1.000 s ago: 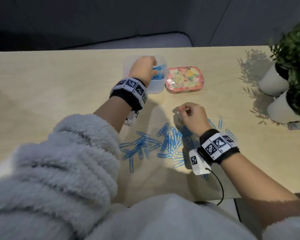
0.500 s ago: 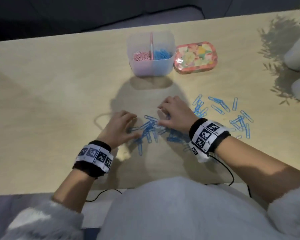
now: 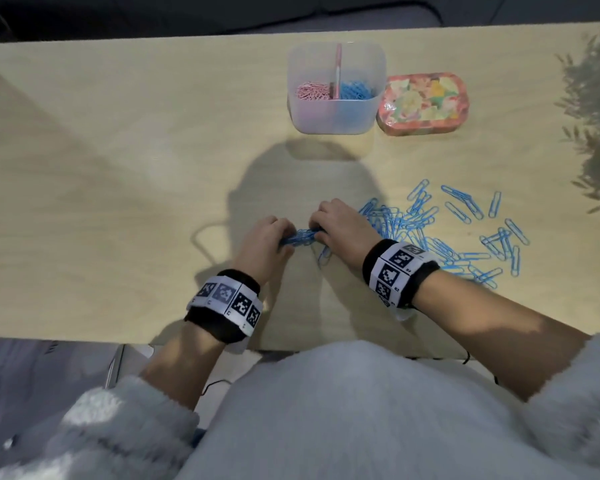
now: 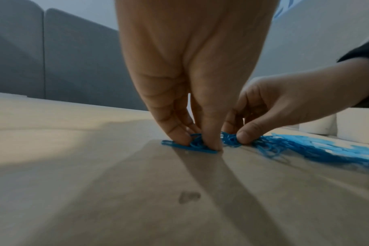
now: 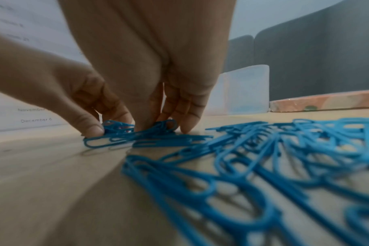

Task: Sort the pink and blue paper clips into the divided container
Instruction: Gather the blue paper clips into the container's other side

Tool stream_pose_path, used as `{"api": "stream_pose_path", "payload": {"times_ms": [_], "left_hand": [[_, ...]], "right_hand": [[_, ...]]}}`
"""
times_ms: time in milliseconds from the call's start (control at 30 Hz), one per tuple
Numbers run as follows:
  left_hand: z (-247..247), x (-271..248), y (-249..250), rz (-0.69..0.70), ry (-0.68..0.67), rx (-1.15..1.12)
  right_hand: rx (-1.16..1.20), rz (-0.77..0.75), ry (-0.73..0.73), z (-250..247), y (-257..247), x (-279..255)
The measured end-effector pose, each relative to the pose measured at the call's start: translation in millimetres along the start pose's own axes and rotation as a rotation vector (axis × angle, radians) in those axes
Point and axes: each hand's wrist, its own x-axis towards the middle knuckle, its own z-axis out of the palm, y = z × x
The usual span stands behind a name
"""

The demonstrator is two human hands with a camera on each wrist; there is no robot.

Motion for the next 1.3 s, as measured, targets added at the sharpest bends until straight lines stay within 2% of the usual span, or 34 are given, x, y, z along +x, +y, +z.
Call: {"api": "stream_pose_path", "payload": {"times_ms": [200,333,467,700,867,1033,1133,1200,1300], "left_hand": [[-1,17,8,0.012,-0.061,0.051],[-4,23,8,-0.031,-0.063,-0.008],[-6,22,10,-0.029,-0.049,-0.041],[-16,33,18,-0.010,0.046,-0.163],[-35,60,39,0.037,0.119,-0.226],[-63,108,76,0.136,0.237,-0.248],[-75,143,99,0.166,0.302,-0.261],[-79,166,111,0.148,0.293,-0.215],[-82,194,123,0.106,0.208,-0.055]], "right_hand": [[-0.005,0.017,-0.016,0,11,-4],[0.134,0.101,0.000,-15,24,-5],[0.335,0.179,0.159,-58,39,3],[0.404,0.373,0.541,-146,71,61],[0.474,0.530,0.594,-166,89,105],[0.516,0.480,0.539,-162,88,103],[0.599,0.426,0.619,-159,88,82],[0.644,0.412,0.659,-152,89,62],[0.724,0.401,0.647,-132,91,32]]}}
